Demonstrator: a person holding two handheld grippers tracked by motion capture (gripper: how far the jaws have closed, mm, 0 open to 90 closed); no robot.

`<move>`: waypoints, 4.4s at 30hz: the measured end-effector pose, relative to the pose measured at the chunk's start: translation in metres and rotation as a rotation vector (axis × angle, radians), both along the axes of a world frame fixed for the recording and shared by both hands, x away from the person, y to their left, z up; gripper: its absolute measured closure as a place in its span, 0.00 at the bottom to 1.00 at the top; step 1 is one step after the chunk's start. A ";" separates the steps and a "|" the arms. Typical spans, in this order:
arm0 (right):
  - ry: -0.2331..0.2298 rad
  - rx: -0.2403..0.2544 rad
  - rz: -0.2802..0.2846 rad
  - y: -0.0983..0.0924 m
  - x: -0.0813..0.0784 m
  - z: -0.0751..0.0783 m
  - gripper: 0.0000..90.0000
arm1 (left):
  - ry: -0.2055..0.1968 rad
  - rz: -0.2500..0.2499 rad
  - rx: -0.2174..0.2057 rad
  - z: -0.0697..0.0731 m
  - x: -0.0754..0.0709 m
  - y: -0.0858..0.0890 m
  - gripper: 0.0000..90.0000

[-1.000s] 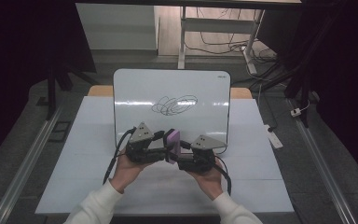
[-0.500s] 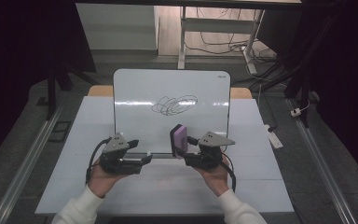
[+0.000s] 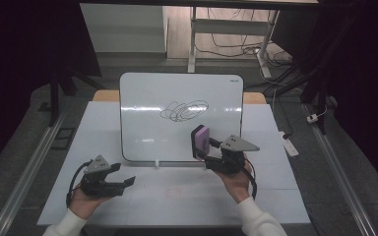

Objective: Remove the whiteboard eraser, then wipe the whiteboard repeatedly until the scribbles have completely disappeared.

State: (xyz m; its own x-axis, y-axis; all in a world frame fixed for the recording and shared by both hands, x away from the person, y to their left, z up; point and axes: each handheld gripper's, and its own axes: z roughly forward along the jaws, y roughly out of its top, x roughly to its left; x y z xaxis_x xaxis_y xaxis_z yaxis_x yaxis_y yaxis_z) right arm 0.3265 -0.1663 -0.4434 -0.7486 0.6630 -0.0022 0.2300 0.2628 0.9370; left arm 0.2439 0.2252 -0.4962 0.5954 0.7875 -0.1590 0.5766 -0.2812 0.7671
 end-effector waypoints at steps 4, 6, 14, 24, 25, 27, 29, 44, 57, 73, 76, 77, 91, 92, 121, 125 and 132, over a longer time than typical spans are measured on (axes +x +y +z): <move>-0.012 -0.004 -0.022 -0.004 0.001 0.003 0.45 | 0.008 0.005 0.016 -0.007 -0.002 0.007 0.26; -0.032 -0.015 -0.044 -0.008 0.002 0.005 0.45 | 0.014 0.010 0.026 -0.010 -0.003 0.011 0.26; -0.053 -0.003 -0.115 -0.017 0.010 0.014 0.45 | 0.037 0.028 0.023 -0.018 -0.001 0.019 0.25; -0.087 -0.010 -0.162 -0.019 0.016 0.022 0.45 | 0.051 0.046 0.007 -0.019 -0.001 0.022 0.25; -0.091 -0.007 -0.166 -0.018 0.016 0.023 0.45 | 0.048 0.046 0.006 -0.018 -0.001 0.022 0.24; -0.108 -0.016 -0.178 -0.017 0.020 0.028 0.45 | 0.044 0.041 0.006 -0.016 -0.001 0.021 0.24; -0.113 -0.018 -0.183 -0.017 0.022 0.029 0.45 | 0.041 0.038 0.004 -0.016 0.000 0.021 0.24; -0.120 -0.061 -0.282 -0.003 0.068 0.055 0.45 | 0.056 0.027 -0.004 -0.021 0.004 0.024 0.24; -0.036 -0.078 -0.263 0.021 0.089 0.052 0.45 | 0.058 0.036 0.010 -0.023 0.005 0.027 0.24; -0.005 -0.117 -0.261 0.035 0.081 0.043 0.46 | 0.051 0.040 0.012 -0.021 0.003 0.026 0.24; 0.008 -0.082 -0.300 0.019 0.086 0.048 0.46 | 0.053 0.040 0.012 -0.022 0.004 0.026 0.24; 0.022 -0.065 -0.299 0.017 0.087 0.049 0.45 | 0.053 0.040 0.012 -0.022 0.004 0.026 0.24; 0.050 -0.164 -0.112 0.092 0.074 0.029 0.45 | 0.051 0.039 0.011 -0.021 0.004 0.025 0.24; 0.052 -0.162 -0.106 0.092 0.074 0.029 0.45 | 0.051 0.040 0.010 -0.021 0.004 0.026 0.24; 0.001 -0.192 -0.131 0.101 0.069 0.025 0.45 | 0.056 0.034 0.011 -0.022 0.006 0.024 0.23; -0.015 -0.230 -0.105 0.108 0.066 0.022 0.46 | 0.058 0.037 0.005 -0.022 0.006 0.025 0.23; -0.029 -0.202 -0.222 0.071 0.078 0.039 0.45 | 0.056 0.039 0.005 -0.021 0.006 0.025 0.23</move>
State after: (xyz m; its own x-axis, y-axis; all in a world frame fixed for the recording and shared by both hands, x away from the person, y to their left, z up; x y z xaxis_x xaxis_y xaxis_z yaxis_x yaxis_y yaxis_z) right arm 0.4044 -0.0953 -0.4041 -0.5830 0.7945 -0.1699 0.2768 0.3908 0.8779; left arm 0.2496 0.2503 -0.5173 0.5543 0.8111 -0.1868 0.6292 -0.2614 0.7320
